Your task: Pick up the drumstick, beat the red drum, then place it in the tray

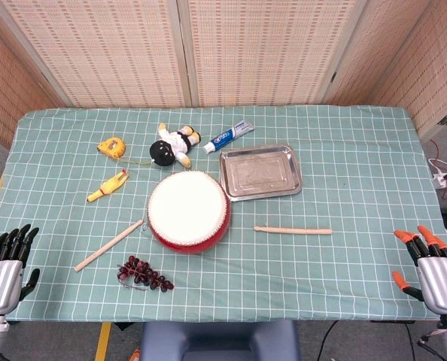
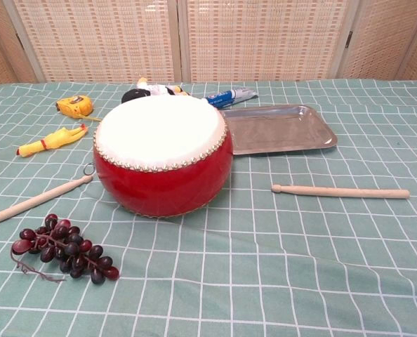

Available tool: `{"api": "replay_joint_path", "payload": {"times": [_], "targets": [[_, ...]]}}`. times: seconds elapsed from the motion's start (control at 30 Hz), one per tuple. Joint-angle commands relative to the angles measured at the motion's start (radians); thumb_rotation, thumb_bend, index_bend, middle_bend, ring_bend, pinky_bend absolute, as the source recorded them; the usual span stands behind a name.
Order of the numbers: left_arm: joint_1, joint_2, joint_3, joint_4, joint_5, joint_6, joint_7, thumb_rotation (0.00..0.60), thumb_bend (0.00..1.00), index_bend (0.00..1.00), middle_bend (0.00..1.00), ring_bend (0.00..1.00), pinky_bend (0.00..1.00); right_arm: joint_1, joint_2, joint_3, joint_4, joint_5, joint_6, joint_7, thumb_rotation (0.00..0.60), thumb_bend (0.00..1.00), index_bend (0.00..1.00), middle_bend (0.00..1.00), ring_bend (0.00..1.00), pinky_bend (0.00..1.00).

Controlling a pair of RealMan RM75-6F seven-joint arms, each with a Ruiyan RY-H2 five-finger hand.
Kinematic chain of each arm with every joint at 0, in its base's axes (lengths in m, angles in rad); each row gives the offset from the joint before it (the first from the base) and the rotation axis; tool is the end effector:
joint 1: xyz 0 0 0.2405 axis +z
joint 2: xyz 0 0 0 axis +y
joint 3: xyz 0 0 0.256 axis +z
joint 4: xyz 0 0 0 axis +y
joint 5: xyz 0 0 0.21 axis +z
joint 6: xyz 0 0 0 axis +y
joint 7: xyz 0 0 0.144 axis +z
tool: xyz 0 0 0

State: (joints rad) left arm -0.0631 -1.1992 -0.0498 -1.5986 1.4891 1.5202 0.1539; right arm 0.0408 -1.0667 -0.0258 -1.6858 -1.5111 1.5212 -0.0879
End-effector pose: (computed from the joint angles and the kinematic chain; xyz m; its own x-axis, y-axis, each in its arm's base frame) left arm -0.3098 0.1739 0.1397 0.4732 -0.0169 0.8808 0.8809 0.0236 -0.4728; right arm -0.3103 -0.1507 0.1633 0.4578 -0.0616 0.8869 -0.8879 0.0196 0.4597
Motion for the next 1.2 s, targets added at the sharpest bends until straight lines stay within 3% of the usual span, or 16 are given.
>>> {"api": "replay_joint_path", "payload": {"times": [0.03,0.33,0.5,0.7,0.9,1.2], "targets": [[0.001,-0.004,-0.005,0.0,-0.006,0.006,0.002,0.6,0.36,0.06,0.01,0.0,0.01,0.003,-0.008,0.006,0.007,0.003,-0.011,0.011,0.6,0.27,0.18,0.2,0.07,0.17],[0.015,0.004,-0.001,-0.001,0.008,0.034,-0.018,0.6,0.36,0.06,0.0,0.0,0.01,-0.003,-0.01,0.013,0.017,-0.044,0.015,0.082,0.6,0.27,0.18,0.2,0.07,0.17],[0.015,0.006,0.001,-0.005,0.018,0.038,-0.027,0.6,0.36,0.06,0.0,0.0,0.01,0.029,-0.064,0.058,0.025,-0.061,0.022,0.139,0.6,0.27,0.28,0.2,0.12,0.22],[0.021,0.009,0.01,-0.006,0.026,0.04,-0.048,0.6,0.36,0.06,0.0,0.0,0.01,0.161,-0.128,0.11,0.027,0.02,-0.197,0.134,0.6,0.27,0.35,0.2,0.13,0.23],[0.035,0.01,0.016,0.008,0.007,0.038,-0.066,0.6,0.36,0.06,0.0,0.0,0.01,0.323,-0.237,0.173,0.112,0.145,-0.447,0.128,0.6,0.27,0.39,0.2,0.13,0.23],[0.041,0.005,0.018,0.025,-0.007,0.029,-0.084,0.6,0.36,0.06,0.0,0.0,0.01,0.464,-0.406,0.198,0.276,0.226,-0.612,0.045,0.6,0.27,0.44,0.2,0.12,0.23]]}}
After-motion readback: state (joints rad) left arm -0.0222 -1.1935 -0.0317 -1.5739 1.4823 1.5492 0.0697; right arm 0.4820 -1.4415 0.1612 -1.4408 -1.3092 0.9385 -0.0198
